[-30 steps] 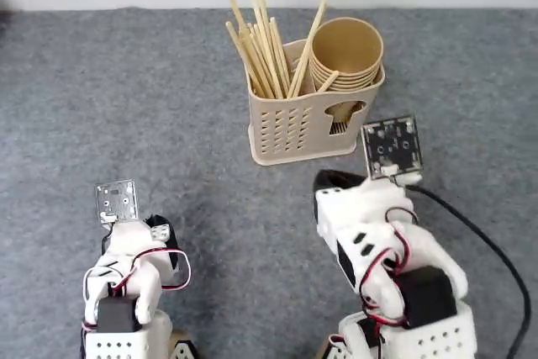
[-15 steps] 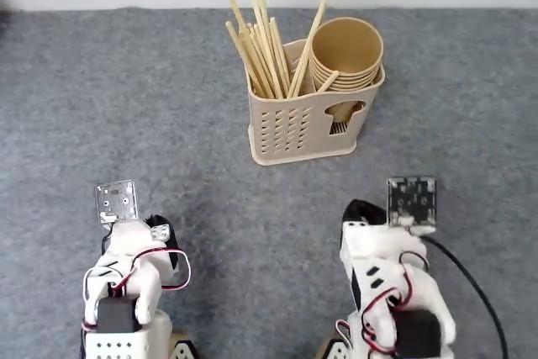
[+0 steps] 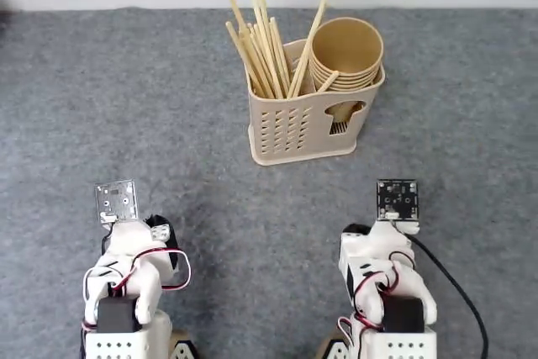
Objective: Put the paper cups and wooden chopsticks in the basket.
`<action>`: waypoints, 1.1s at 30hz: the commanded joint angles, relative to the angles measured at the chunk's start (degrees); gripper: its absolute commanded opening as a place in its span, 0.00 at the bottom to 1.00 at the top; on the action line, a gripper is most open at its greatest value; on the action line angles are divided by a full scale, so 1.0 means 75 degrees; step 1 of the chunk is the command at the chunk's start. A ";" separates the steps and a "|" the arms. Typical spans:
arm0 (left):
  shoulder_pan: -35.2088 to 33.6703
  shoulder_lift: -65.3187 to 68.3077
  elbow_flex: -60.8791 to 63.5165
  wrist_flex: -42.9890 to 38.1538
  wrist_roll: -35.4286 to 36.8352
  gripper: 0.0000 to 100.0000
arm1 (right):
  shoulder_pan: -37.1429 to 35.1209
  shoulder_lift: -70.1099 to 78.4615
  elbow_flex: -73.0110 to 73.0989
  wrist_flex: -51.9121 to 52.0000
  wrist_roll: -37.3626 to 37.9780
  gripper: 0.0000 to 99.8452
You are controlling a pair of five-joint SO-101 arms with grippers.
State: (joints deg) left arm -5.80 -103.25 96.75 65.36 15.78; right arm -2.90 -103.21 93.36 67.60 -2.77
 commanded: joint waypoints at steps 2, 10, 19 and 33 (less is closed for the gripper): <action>-0.0012 -0.0105 -0.0041 0.0023 -0.0023 0.01 | 0.0100 -0.0111 0.0399 -0.0170 0.0082 0.01; -0.0012 -0.0105 -0.0041 0.0023 -0.0023 0.01 | 0.0158 -0.0111 0.0410 -0.0076 0.0082 0.01; -0.0012 -0.0105 -0.0041 0.0023 -0.0023 0.01 | 0.0123 -0.0111 0.0410 -0.0076 0.0082 0.01; -0.0012 -0.0105 -0.0041 0.0023 -0.0023 0.01 | 0.0123 -0.0111 0.0410 -0.0076 0.0082 0.01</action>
State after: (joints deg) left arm -5.80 -103.25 96.75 65.36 15.78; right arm -2.46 -103.21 95.47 67.60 -2.59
